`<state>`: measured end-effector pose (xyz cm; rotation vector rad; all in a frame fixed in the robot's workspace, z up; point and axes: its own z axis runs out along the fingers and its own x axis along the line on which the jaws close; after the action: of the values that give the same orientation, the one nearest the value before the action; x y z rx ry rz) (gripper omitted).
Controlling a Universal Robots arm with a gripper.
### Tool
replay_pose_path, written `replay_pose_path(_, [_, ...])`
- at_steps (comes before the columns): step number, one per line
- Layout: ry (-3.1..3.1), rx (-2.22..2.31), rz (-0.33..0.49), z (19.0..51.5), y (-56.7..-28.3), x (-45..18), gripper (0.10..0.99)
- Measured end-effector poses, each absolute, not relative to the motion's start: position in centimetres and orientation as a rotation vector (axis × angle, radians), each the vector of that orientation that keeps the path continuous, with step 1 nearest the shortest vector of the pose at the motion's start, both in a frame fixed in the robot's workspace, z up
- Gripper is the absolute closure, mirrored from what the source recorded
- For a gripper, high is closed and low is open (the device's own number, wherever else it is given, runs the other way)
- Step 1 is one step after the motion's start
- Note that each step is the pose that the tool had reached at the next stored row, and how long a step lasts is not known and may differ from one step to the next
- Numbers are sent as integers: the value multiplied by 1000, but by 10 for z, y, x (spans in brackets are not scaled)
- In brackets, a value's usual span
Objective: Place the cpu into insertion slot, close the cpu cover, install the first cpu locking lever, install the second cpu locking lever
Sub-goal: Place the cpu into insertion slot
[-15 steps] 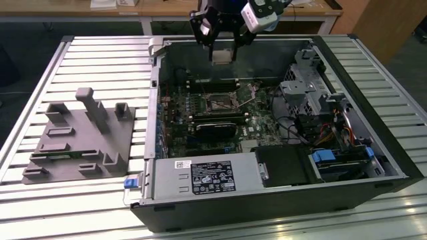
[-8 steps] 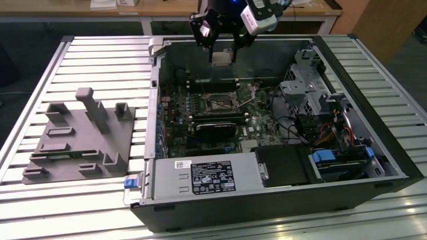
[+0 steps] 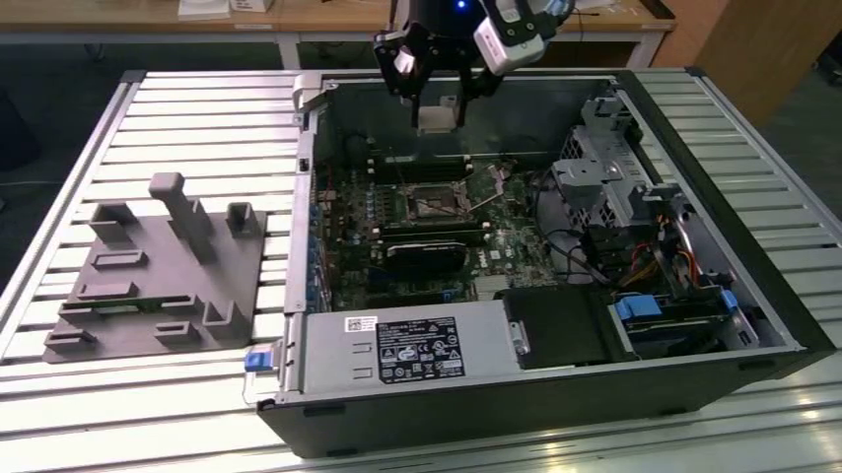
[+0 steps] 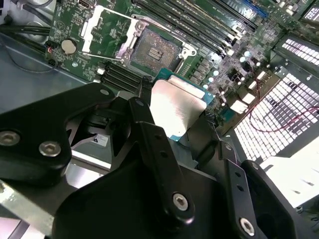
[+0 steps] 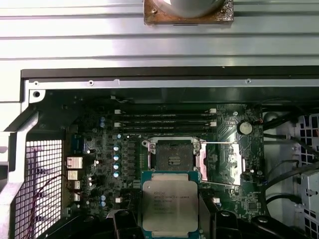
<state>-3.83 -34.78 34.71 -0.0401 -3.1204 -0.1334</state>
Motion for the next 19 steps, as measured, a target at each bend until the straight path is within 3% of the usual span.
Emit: replay_pose_path(19, [-3120,-40,-133,322,-348,-38,549])
